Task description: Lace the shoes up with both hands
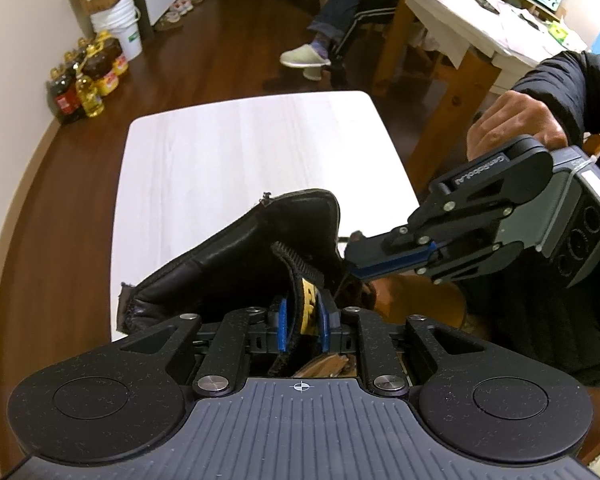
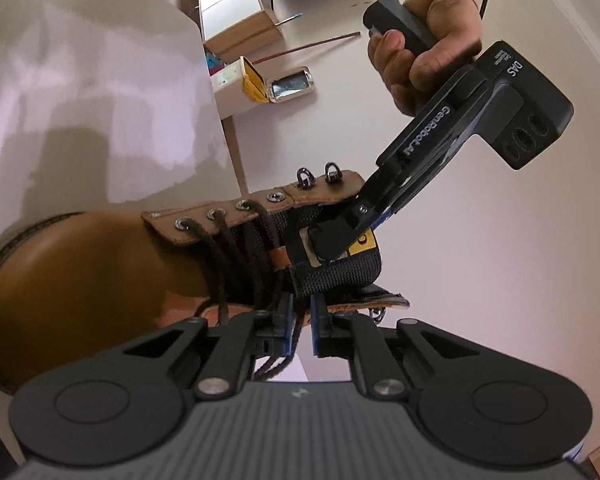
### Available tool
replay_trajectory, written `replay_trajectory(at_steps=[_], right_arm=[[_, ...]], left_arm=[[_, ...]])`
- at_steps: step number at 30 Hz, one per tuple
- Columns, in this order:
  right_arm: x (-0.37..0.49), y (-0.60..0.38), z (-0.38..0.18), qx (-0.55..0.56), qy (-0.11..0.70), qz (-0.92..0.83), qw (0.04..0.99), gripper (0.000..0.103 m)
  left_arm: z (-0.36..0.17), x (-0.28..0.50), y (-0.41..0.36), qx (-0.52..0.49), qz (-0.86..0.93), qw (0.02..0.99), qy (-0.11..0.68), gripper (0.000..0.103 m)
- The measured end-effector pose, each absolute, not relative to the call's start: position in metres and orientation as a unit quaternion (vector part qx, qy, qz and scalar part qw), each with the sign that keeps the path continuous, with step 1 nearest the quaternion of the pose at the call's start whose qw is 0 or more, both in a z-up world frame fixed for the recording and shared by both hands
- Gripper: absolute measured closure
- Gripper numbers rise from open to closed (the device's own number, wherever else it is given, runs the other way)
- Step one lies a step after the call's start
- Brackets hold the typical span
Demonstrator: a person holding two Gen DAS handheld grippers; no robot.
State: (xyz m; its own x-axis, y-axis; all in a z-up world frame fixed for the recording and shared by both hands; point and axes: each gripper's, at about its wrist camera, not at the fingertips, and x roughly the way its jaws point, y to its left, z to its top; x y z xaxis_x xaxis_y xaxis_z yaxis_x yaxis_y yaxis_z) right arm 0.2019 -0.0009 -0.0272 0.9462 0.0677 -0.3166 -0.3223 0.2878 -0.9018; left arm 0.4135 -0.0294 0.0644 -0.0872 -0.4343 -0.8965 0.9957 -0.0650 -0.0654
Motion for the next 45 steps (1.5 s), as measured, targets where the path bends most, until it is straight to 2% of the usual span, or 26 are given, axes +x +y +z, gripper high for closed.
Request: replay_trajectory(at_steps=[4,7,18,23,35,45], right_arm=[[0.206,0.003,-0.031,-0.598,0.119,0.128,0.782,0.093],[0.208,0.005,-0.030,-0.600,0.129,0.133,0.779,0.100],[0.214,0.011,-0.022,-0.648,0.167,0.155,0.726,0.100],[0.213,0.006,-0.025,-0.673,0.150,0.180,0.701,0.100],[0.207,-0.026,-0.043,-0.676,0.049,0.232,0.698,0.100],[0.197,-0.027,-0.024,-0.646,0.096,0.223,0.724,0.094]], left_arm=[[0.064,0.413,-0.029,0.367,-0.631,0.569,0.379,0.086],[0.063,0.413,-0.028,0.366,-0.632,0.569,0.378,0.086],[0.062,0.412,-0.022,0.360,-0.639,0.571,0.370,0.086],[0.063,0.410,-0.021,0.358,-0.640,0.572,0.367,0.086],[0.063,0.412,-0.023,0.362,-0.639,0.570,0.368,0.087],[0.064,0.414,-0.023,0.362,-0.635,0.574,0.370,0.085]])
